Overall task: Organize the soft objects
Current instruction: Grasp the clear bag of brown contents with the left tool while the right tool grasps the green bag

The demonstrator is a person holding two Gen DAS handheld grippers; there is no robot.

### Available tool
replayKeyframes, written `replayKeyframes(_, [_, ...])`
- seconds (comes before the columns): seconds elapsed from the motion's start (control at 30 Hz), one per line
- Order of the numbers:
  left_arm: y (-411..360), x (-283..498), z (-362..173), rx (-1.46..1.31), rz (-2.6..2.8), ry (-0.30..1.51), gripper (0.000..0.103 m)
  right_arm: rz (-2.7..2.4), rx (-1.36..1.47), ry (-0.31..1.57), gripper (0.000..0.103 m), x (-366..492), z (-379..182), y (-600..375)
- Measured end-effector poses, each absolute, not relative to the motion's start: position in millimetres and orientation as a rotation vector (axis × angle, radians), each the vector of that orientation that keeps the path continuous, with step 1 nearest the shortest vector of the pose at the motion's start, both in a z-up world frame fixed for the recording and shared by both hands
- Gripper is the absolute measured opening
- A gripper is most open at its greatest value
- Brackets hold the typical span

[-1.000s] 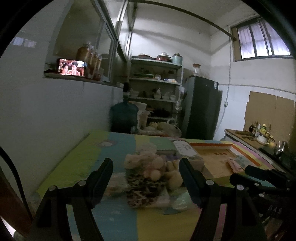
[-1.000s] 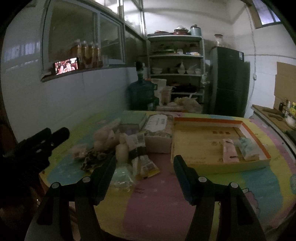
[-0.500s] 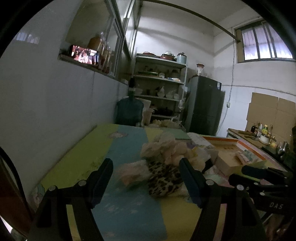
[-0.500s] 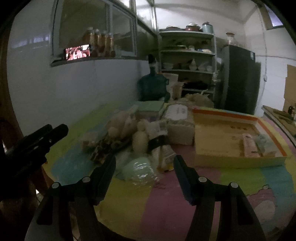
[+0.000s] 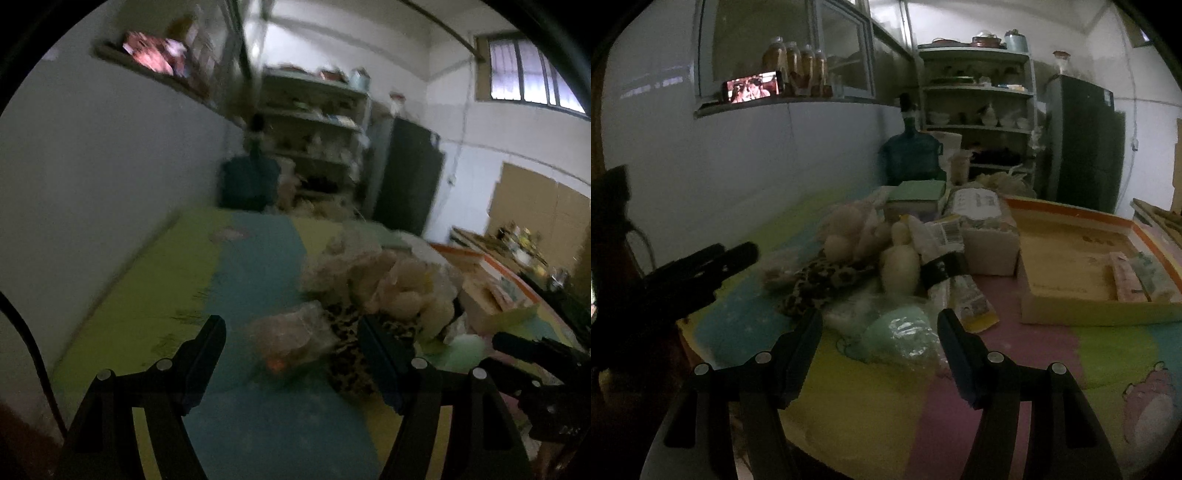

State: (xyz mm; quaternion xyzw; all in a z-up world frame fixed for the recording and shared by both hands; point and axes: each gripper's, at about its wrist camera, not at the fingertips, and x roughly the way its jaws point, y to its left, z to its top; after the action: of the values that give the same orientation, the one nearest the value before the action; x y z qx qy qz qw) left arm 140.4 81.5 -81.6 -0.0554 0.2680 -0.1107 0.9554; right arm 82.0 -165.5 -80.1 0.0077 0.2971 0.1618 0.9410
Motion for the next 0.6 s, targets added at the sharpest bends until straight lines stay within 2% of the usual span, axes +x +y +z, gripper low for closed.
replayKeyframes(0.23, [89.9, 180.0, -94.5, 0.003, -0.355, 0.638, 0.073, 0.302, 0.022, 0.621, 0.067, 89.1, -85.6, -176.0])
replayKeyframes(0.43, [74.4, 180.7, -102.6, 0.235, -0.437, 0.639, 0.073, 0.298, 0.041, 0.624, 0.067, 93.7, -87.8, -183.1])
replayKeyframes(0.6, [61.6, 185.0, -107.4, 0.310, -0.459, 0.660, 0.071, 0.307, 0.039, 0.641, 0.067, 95.7, -91.9, -180.2])
